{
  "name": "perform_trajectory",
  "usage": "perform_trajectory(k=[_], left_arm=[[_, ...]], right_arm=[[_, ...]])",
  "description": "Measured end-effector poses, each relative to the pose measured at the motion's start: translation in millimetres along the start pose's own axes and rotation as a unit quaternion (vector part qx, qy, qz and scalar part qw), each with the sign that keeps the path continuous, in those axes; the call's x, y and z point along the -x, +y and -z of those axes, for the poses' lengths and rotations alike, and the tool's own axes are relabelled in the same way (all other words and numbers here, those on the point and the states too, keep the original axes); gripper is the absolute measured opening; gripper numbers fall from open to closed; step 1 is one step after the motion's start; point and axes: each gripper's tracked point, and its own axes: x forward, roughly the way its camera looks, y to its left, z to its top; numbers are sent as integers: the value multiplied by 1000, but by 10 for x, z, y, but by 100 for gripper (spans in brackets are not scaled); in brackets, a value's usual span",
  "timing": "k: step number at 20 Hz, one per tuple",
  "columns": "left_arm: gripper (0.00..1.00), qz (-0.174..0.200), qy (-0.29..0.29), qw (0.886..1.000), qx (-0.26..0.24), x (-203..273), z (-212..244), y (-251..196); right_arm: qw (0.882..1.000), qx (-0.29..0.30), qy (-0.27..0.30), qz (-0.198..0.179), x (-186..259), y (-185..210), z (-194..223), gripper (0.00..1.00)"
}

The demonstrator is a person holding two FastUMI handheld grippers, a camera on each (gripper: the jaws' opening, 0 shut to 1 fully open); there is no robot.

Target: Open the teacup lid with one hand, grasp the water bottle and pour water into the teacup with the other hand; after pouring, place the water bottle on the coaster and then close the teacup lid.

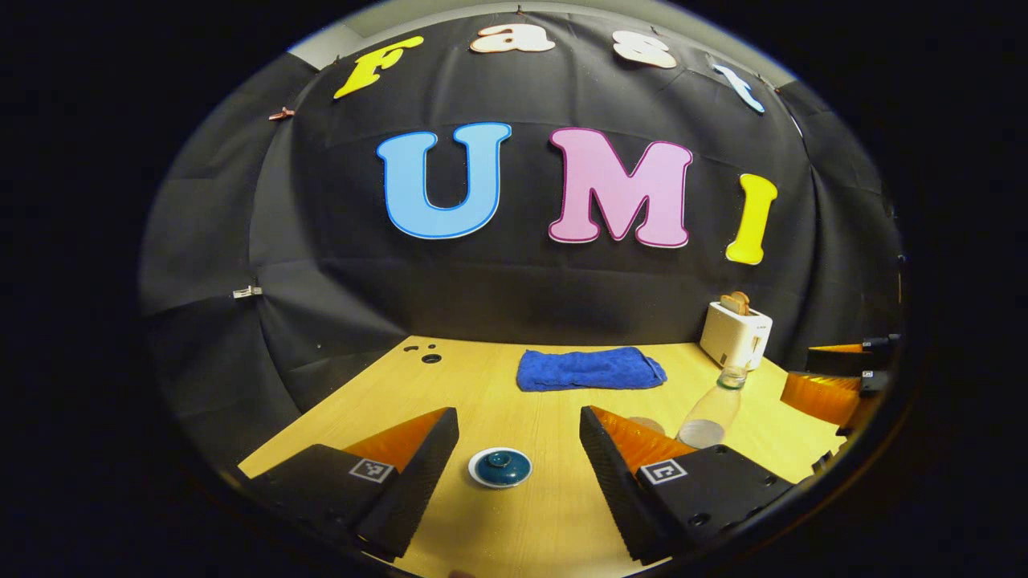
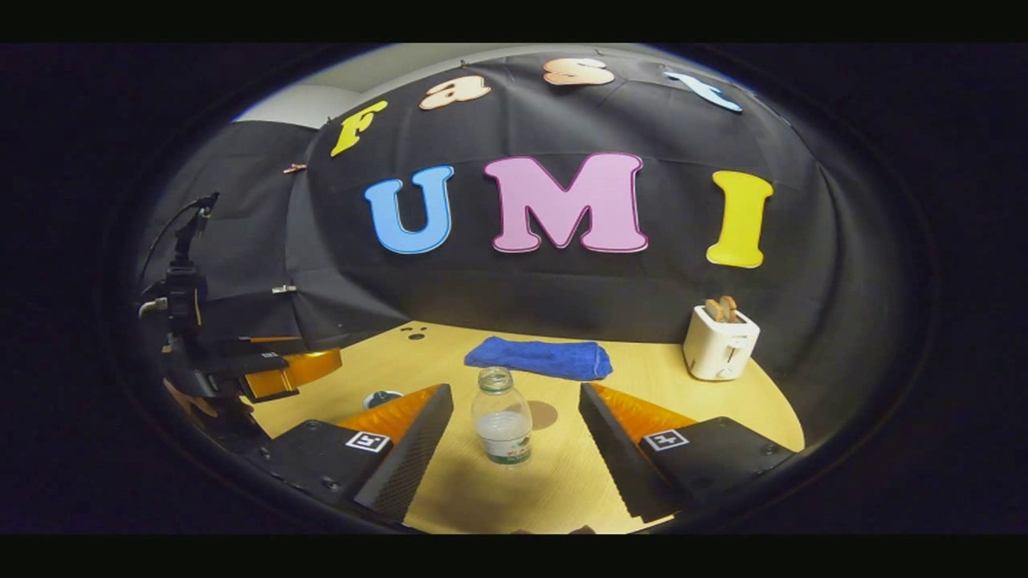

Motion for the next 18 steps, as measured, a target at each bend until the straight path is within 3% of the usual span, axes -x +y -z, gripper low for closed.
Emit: perform_trajectory(k=[7, 8, 14, 18], left_arm=[[98, 4, 30, 1000, 9, -479, 483, 141], [92, 8, 32, 999, 10, -543, 543, 137], [76, 23, 42, 999, 2, -897, 909, 189], [70, 37, 53, 998, -1, -1077, 1149, 184]], right_arm=[[999, 8, 28, -17, -114, 184, 268, 98], [999, 10, 32, -16, -124, 168, 321, 98], [998, 9, 55, 1, -228, 118, 662, 98], [998, 20, 65, 3, -293, 116, 892, 98]])
